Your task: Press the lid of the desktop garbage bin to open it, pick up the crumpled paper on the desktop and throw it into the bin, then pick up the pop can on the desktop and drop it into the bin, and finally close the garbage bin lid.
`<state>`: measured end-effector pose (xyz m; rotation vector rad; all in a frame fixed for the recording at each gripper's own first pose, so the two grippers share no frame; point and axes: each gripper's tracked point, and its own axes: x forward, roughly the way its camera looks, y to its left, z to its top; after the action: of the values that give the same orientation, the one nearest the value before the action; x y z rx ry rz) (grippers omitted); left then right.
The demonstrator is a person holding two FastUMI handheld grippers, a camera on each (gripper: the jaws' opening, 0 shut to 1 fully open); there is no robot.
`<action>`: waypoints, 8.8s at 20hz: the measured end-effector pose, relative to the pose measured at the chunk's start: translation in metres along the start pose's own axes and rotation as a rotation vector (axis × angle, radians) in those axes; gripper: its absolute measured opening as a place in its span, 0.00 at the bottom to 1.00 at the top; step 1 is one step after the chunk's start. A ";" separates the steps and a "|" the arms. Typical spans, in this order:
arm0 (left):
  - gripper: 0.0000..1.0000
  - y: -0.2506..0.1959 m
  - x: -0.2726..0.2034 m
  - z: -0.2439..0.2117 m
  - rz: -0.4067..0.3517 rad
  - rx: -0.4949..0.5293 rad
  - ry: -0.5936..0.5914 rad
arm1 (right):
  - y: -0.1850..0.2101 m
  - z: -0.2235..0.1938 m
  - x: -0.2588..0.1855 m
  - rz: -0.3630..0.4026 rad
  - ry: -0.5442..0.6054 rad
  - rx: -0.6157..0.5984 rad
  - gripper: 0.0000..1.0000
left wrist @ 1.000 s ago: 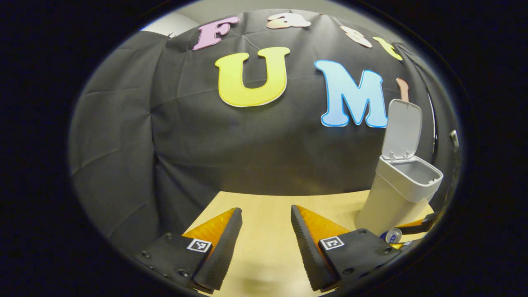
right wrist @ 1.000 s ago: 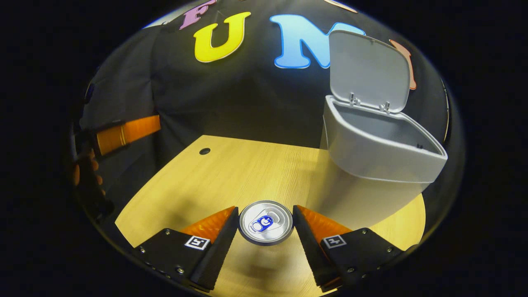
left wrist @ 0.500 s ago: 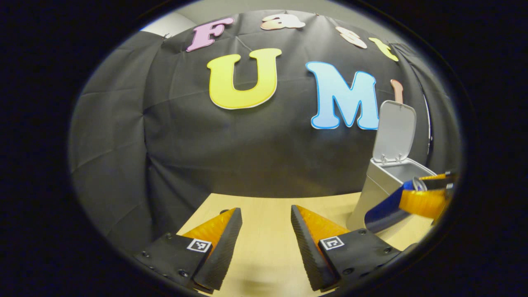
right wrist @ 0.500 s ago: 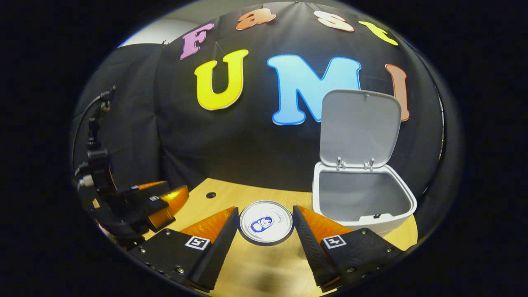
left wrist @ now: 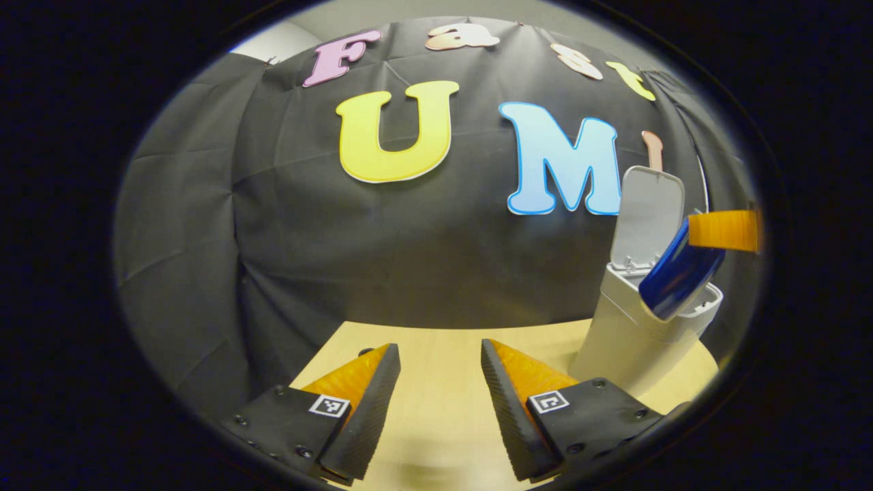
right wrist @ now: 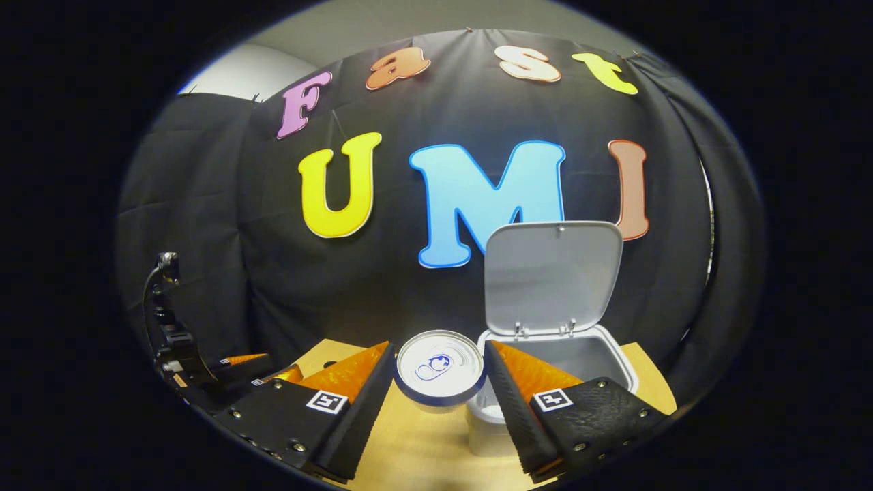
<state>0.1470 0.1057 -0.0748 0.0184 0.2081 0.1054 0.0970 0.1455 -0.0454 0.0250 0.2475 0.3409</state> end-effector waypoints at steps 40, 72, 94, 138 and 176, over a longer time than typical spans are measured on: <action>0.83 -0.018 0.046 -0.028 0.007 0.013 0.090 | -0.142 -0.104 0.073 -0.238 0.233 -0.017 0.85; 0.84 -0.020 0.037 -0.026 -0.005 0.012 0.090 | -0.142 -0.082 0.068 -0.259 0.191 -0.016 0.88; 0.84 -0.016 0.033 -0.023 -0.011 0.003 0.069 | -0.119 0.112 0.079 -0.235 -0.161 -0.055 0.85; 0.83 -0.015 -0.014 -0.006 0.012 0.011 0.017 | -0.110 -0.019 0.019 -0.207 0.075 -0.016 0.88; 0.83 -0.013 -0.030 -0.016 0.031 0.002 0.026 | -0.104 -0.086 0.007 -0.232 0.074 -0.043 0.89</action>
<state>0.1159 0.0898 -0.0844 0.0225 0.2337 0.1360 0.1162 0.0484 -0.1369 -0.0581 0.3133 0.1161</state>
